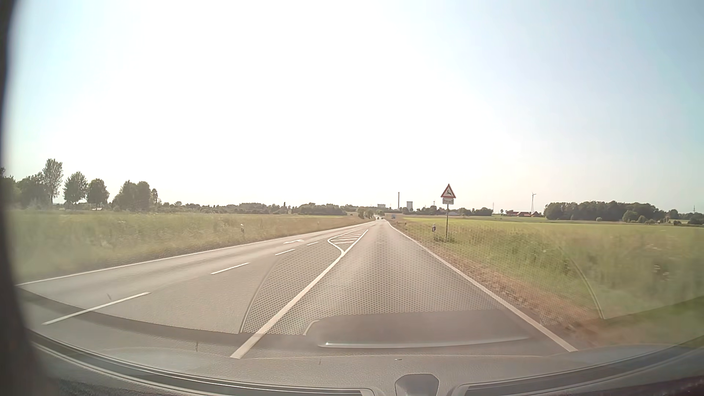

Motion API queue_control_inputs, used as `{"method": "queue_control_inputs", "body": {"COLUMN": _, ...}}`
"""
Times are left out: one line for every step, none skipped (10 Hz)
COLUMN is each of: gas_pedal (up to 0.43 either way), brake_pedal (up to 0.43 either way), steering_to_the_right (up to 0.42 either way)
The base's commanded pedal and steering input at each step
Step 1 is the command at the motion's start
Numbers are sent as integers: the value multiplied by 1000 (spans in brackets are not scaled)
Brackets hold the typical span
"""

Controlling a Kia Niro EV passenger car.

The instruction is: Follow the waypoints while adhering to traffic rules and regulations

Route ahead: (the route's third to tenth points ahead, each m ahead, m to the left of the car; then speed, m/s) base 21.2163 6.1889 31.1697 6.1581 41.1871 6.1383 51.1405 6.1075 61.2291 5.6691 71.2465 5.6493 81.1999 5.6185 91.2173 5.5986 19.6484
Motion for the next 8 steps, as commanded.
{"method": "queue_control_inputs", "body": {"gas_pedal": 177, "brake_pedal": 6, "steering_to_the_right": 4}}
{"method": "queue_control_inputs", "body": {"gas_pedal": 177, "brake_pedal": 6, "steering_to_the_right": 4}}
{"method": "queue_control_inputs", "body": {"gas_pedal": 177, "brake_pedal": 6, "steering_to_the_right": 4}}
{"method": "queue_control_inputs", "body": {"gas_pedal": 177, "brake_pedal": 6, "steering_to_the_right": 4}}
{"method": "queue_control_inputs", "body": {"gas_pedal": 177, "brake_pedal": 6, "steering_to_the_right": 4}}
{"method": "queue_control_inputs", "body": {"gas_pedal": 177, "brake_pedal": 6, "steering_to_the_right": 4}}
{"method": "queue_control_inputs", "body": {"gas_pedal": 177, "brake_pedal": 6, "steering_to_the_right": 4}}
{"method": "queue_control_inputs", "body": {"gas_pedal": 177, "brake_pedal": 6, "steering_to_the_right": 4}}
